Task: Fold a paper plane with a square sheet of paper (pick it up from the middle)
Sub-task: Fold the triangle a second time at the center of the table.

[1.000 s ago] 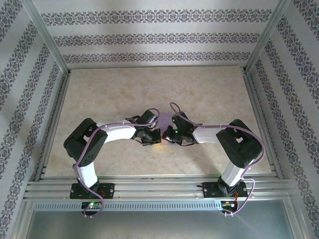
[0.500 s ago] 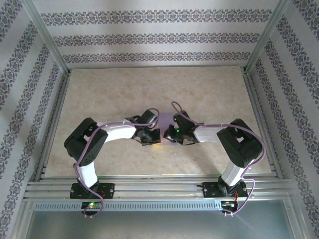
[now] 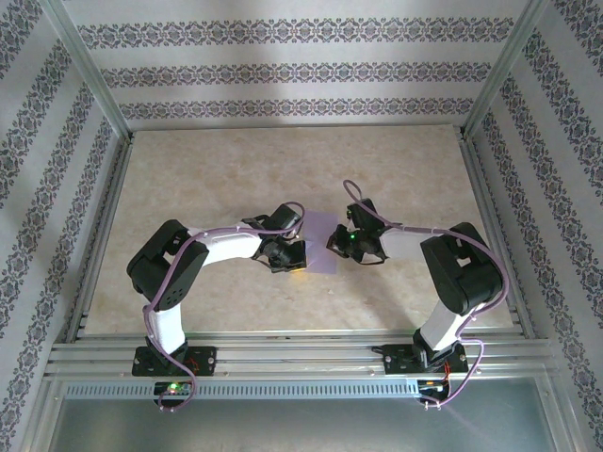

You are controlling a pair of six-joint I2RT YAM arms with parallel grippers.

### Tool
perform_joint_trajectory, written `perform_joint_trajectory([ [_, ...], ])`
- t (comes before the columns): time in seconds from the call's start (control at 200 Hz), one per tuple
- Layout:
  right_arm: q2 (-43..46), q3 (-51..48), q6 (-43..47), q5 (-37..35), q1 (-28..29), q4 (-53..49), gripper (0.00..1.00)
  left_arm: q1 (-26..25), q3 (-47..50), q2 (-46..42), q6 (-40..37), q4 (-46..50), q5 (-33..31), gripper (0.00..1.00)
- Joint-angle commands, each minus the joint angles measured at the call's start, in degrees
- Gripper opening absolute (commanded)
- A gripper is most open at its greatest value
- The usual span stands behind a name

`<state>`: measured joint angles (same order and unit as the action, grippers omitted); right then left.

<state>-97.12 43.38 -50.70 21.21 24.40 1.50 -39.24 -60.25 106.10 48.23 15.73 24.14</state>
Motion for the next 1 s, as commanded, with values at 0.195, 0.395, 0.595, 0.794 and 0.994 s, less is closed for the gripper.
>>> perform_joint_trajectory([
  [0.195,7.0,-0.6,2.4,-1.7,2.0,0.1,0.00,0.7,0.5,2.8,-1.9,8.5,-1.9,0.00],
  [0.395,7.2,0.0,1.9,-2.4,7.1,0.7,0.00,0.8,0.4,2.8,-2.0,8.3,-1.8,0.00],
  [0.595,0.6,0.7,-1.2,-0.5,9.2,3.7,0.00,0.7,0.6,2.9,-1.9,8.2,-1.9,0.00],
  [0.794,-2.1,-0.1,-1.5,0.4,7.3,4.6,0.00,0.7,0.1,3.9,-2.4,10.4,-2.2,0.00],
  [0.994,-2.1,-1.1,1.2,1.4,1.7,4.9,0.00,0.7,-0.5,6.3,-4.2,15.4,-4.0,0.00],
])
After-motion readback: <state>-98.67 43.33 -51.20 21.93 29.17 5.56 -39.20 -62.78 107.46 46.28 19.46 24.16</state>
